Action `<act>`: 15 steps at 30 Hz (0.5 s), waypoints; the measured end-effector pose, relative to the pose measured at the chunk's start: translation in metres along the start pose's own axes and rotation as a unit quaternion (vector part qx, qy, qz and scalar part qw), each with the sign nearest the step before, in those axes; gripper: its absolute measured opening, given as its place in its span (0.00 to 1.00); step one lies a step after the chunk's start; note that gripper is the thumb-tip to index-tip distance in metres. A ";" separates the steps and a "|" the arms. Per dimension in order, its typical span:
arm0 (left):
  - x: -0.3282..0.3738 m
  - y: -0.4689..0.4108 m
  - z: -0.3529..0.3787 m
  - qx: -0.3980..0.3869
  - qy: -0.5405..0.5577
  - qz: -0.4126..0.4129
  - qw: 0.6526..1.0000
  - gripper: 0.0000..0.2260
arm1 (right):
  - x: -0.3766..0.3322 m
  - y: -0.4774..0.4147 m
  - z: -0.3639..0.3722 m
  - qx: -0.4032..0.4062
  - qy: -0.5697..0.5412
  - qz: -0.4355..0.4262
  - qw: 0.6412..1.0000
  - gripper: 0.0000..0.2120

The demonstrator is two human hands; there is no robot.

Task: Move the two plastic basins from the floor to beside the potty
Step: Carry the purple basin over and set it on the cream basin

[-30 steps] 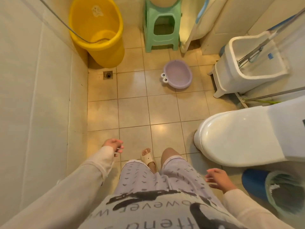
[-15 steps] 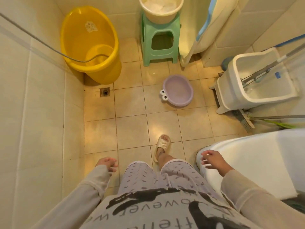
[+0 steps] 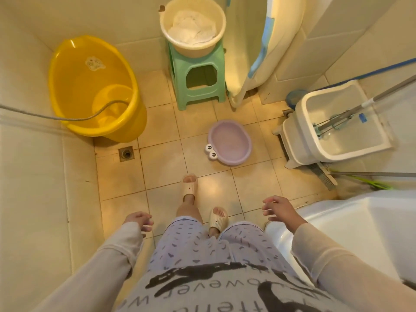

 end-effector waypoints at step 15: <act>0.250 -0.049 0.006 -0.063 -0.264 0.104 0.957 0.12 | -0.007 -0.001 0.039 0.091 -0.145 0.180 0.969 0.06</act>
Point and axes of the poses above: each hand's wrist, its own y-axis away from the middle knuckle, its own z-axis out of the palm, x = y × z, the point moved 1 cm from there along -y, towards the middle knuckle, and after that the axes turned 4 degrees about -z, right-handed, at the moved point
